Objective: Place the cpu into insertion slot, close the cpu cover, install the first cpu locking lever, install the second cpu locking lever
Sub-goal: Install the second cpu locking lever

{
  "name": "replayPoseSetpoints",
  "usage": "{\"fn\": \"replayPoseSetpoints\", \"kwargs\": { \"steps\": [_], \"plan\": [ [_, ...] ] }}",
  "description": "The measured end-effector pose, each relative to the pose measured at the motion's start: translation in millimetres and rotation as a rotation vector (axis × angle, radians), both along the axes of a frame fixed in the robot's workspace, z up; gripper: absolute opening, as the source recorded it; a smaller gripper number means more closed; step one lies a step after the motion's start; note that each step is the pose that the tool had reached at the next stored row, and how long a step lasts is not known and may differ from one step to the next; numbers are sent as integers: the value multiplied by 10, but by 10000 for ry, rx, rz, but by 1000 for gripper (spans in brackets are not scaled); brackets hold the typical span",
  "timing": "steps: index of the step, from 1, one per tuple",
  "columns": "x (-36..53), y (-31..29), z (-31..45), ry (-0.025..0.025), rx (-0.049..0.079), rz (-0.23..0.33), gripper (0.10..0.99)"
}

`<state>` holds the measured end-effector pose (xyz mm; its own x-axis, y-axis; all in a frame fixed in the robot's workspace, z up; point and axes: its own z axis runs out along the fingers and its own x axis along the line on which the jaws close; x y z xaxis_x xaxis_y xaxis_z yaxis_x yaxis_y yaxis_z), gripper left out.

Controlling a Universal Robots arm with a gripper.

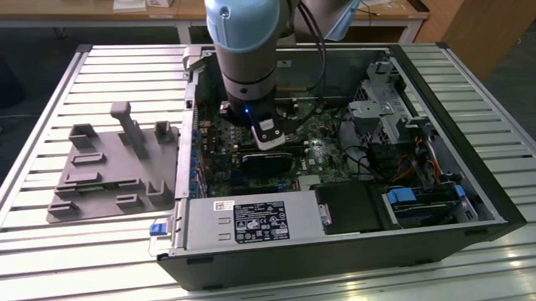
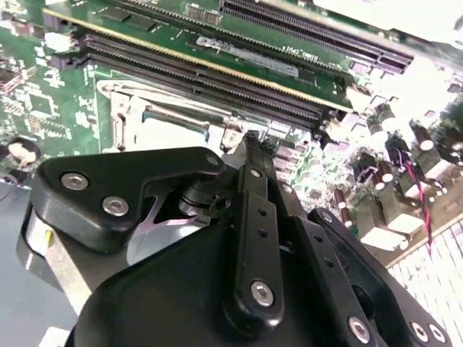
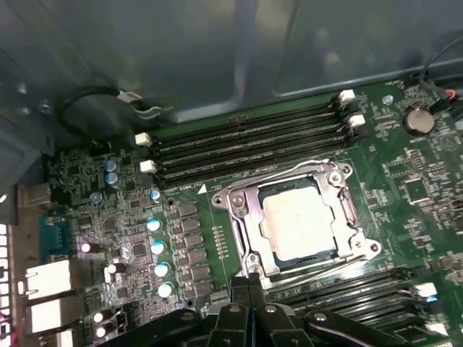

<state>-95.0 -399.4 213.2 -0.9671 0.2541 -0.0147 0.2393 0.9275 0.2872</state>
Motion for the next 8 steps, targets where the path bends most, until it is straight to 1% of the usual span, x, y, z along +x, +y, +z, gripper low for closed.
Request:
{"fn": "replayPoseSetpoints", "kwargs": {
  "steps": [1, 2, 3, 4, 8],
  "plan": [
    [1, 0, 14, 1, -35, 0, 102],
    [6, 1, 23, -2, -124, -4, 102],
    [14, 1, 31, 1, -240, -13, 102],
    [28, 0, 32, 2, -314, -20, 102],
    [144, 0, 33, 7, -323, -23, 102]
  ]
}}
